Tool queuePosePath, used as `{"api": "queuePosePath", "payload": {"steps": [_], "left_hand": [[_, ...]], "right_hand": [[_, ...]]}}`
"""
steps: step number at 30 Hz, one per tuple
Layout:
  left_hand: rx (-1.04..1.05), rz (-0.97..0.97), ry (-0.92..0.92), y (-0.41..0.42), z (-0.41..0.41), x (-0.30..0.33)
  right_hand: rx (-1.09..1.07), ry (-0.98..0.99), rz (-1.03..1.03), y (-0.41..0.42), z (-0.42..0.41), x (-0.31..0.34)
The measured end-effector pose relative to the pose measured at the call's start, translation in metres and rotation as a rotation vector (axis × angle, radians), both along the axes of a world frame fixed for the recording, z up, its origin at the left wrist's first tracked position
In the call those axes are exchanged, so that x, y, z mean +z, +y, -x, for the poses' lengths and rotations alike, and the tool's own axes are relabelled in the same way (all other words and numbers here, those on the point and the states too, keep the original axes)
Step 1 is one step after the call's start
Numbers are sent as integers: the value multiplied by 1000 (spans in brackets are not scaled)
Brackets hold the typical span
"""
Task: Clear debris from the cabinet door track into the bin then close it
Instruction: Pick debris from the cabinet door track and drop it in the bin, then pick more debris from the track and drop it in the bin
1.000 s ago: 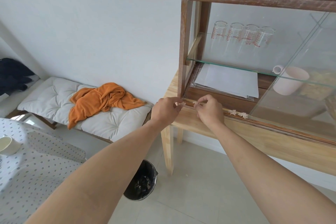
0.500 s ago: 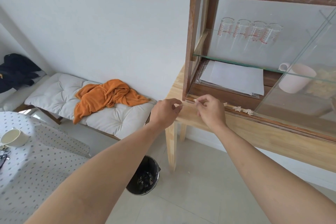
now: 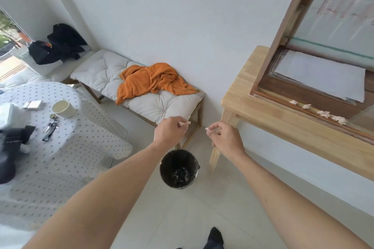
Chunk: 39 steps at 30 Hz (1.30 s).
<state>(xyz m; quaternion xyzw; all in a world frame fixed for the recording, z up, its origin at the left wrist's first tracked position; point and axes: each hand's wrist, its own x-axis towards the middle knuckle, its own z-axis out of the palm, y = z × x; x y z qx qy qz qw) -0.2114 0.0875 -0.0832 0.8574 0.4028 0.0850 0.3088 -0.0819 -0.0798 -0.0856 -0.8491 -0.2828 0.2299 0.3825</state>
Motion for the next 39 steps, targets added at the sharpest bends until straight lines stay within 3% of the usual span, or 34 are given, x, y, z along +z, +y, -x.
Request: {"api": "queuePosePath", "payload": {"steps": [12,17,22,31,39], "left_hand": [[205,188,255,34,80,-178],[215,269,314,39,88,-204],[131,236,302,36,86,-154],[-131,9,-11,8,13,13],[-345,-92,-127,-47,-71,94]], "right_hand": [[239,103,318,78,50,-194],[220,133,344,80,52,-226],[136,154,287,57,51,-172],[-99,14,2,3,24,4],[-374,-106,-76,-90,-29,72]]}}
